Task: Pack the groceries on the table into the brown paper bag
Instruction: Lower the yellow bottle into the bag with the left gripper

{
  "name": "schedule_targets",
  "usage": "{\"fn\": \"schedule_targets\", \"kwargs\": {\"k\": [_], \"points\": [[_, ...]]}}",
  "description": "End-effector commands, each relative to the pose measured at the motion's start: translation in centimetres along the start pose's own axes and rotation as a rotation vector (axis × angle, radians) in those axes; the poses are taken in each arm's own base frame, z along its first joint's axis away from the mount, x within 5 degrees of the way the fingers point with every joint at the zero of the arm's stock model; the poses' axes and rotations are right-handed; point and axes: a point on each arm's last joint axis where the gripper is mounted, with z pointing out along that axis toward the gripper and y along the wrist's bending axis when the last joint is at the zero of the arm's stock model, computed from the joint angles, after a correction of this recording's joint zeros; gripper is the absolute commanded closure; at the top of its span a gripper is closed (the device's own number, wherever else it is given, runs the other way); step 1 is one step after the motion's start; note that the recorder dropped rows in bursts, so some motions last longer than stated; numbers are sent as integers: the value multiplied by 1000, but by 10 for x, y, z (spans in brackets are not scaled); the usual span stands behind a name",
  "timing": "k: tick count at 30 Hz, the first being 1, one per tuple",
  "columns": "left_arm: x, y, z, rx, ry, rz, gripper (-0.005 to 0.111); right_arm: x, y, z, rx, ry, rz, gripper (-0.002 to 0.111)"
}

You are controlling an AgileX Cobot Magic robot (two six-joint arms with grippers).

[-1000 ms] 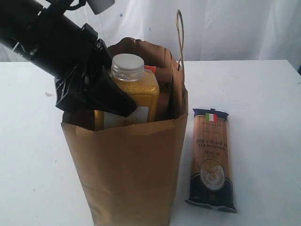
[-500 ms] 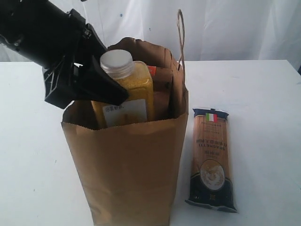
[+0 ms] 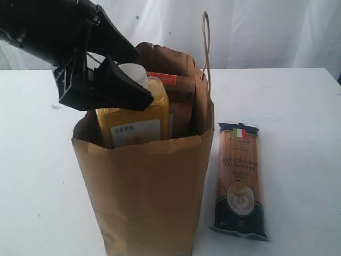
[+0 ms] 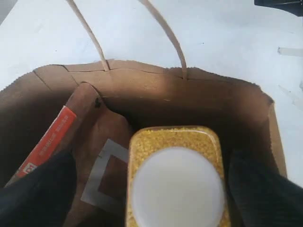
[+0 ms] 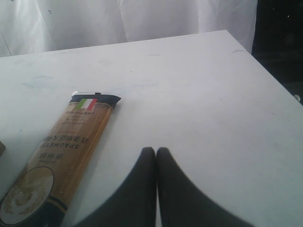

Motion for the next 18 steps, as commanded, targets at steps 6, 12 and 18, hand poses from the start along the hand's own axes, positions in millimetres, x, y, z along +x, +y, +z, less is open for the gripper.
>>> {"fn": "schedule_targets", "kwargs": {"k": [6,12,18], "points": [[-4,-4,-3,14,-19,-6,19,0,0,0,2,-10,5,108],[-7,-6,-11,-21,-49,5,19,0,0,0,2,-10,5,108],[-13,-17,-31,-47,-88,37,19,0,0,0,2,-10,5,108]]}}
